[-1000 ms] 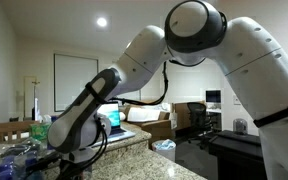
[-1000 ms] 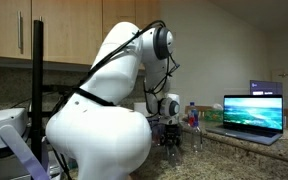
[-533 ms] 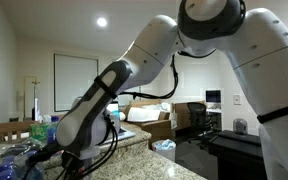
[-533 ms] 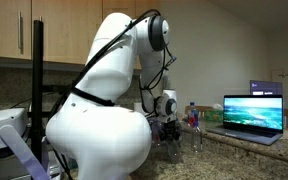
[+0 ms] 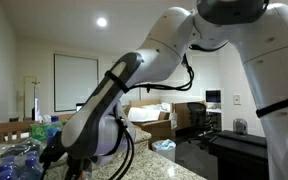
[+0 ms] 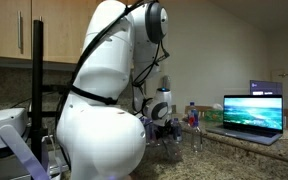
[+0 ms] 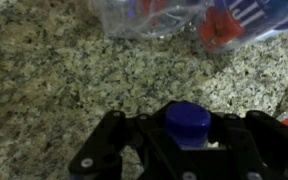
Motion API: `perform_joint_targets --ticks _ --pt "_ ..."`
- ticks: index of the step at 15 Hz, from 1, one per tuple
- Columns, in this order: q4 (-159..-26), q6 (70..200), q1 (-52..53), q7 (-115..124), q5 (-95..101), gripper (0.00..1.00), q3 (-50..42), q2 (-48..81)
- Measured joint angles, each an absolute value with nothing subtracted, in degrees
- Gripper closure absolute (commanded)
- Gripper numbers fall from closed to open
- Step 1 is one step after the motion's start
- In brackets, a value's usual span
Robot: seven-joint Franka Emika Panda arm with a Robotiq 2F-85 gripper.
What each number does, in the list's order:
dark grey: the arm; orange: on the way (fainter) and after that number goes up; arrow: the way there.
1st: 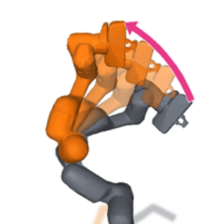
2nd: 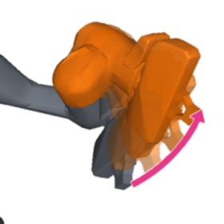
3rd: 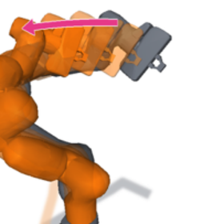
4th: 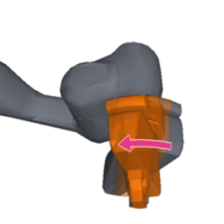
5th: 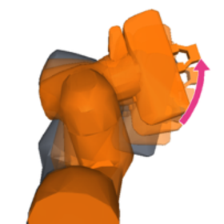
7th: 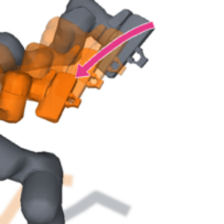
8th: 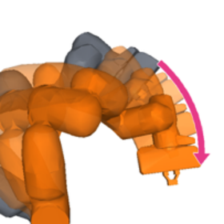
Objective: Put the water bottles upright
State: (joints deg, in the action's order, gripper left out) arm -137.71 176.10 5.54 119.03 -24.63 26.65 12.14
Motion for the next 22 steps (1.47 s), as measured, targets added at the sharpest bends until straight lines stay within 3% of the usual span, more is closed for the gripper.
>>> perform_joint_targets --ticks 7,12,17,22 --pt "-134.15 179.26 -20.57 91.40 -48.68 0.94 57.68 13.88" --pt "-132.89 179.05 -41.92 73.30 -57.53 0.94 75.03 20.99" --pt "-139.09 178.89 -61.70 59.38 -60.36 0.94 86.74 28.83" --pt "-143.48 176.07 -69.22 47.21 -68.51 0.94 89.89 30.12"
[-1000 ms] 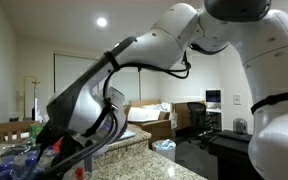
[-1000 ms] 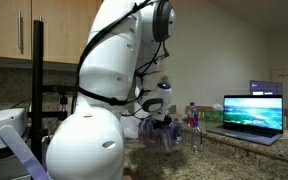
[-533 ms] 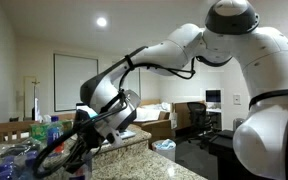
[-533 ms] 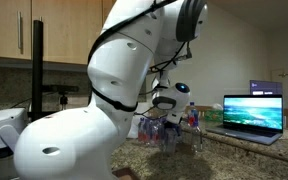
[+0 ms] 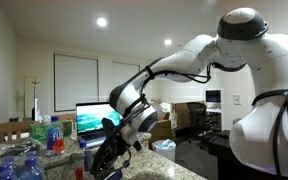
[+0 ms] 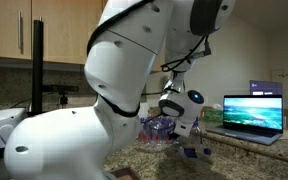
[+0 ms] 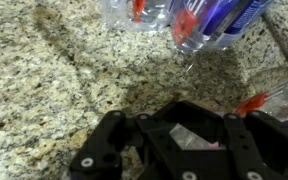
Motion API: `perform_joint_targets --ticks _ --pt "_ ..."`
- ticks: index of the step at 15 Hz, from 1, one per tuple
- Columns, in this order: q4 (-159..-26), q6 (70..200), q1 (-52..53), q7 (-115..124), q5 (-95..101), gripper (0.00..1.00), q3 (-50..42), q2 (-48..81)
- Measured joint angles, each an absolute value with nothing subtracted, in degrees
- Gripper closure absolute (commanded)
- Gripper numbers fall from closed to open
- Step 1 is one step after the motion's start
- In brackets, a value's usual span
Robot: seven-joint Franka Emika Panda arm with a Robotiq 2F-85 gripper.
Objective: Put the water bottles upright
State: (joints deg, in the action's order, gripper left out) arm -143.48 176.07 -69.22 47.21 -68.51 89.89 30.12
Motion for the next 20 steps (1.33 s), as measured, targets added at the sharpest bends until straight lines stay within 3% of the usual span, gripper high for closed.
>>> perform_joint_targets --ticks 3,4,9,15,20 --pt "-144.48 174.90 -70.56 43.84 -72.81 0.94 91.18 29.42" --pt "-144.50 174.34 -70.83 42.38 -75.24 0.70 91.45 28.81" --pt "-144.47 173.68 -73.24 42.33 -81.60 0.42 92.10 25.63" --pt "-144.64 180.19 -71.48 58.39 -81.99 0.03 91.49 19.51" --pt "-147.74 179.37 -67.32 76.30 -80.44 0.00 86.70 10.85"
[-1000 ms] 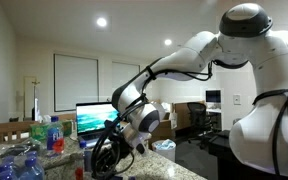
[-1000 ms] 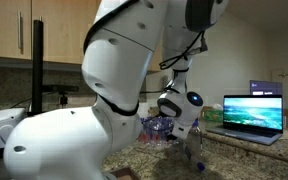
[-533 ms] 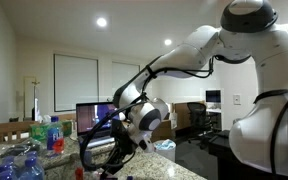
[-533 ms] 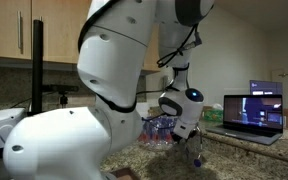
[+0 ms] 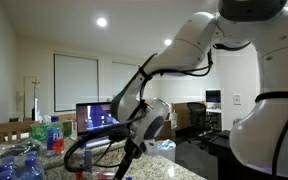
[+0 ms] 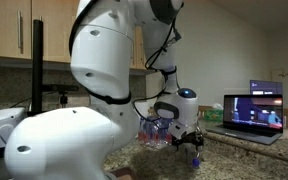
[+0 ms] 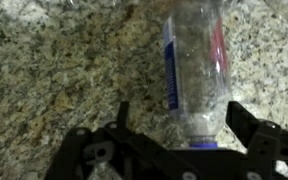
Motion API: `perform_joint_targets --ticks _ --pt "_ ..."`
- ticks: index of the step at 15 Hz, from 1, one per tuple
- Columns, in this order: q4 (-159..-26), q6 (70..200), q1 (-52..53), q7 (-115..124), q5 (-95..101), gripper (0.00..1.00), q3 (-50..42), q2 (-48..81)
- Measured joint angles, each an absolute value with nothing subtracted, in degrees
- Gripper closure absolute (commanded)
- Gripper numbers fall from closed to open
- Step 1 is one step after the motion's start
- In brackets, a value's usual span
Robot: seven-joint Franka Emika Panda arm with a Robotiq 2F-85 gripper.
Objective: Put the water bottles upright
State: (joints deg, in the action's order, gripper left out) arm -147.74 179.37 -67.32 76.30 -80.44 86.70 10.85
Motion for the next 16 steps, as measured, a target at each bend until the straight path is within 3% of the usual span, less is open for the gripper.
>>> perform_joint_targets --ticks 7,16 --pt "-153.33 162.98 -66.18 102.87 -62.15 0.00 76.77 -1.52" --pt "-146.57 155.67 -68.51 112.61 -43.79 0.00 75.80 -3.24"
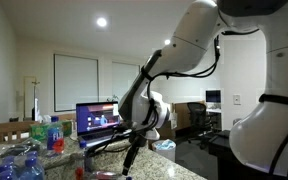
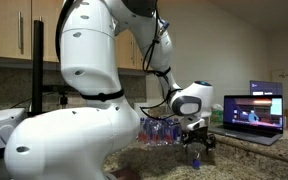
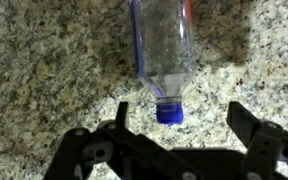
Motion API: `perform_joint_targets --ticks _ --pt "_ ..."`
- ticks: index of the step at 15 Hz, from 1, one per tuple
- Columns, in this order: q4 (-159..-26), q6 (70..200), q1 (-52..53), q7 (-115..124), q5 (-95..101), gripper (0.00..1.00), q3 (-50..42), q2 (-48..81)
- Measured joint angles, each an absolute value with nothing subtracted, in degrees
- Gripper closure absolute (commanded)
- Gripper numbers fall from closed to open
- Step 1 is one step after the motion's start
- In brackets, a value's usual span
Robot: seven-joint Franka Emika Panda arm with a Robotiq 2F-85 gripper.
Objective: Put the water bottles upright
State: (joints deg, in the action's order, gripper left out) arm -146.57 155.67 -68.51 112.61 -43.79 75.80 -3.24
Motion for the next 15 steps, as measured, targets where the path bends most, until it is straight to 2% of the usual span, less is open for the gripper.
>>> perform_joint_targets --ticks 10,15 --pt "-145.49 152.13 -69.36 125.04 -18.53 0.00 75.22 3.37" --pt "-143.45 152.15 -63.07 130.44 -5.47 0.00 66.59 10.33"
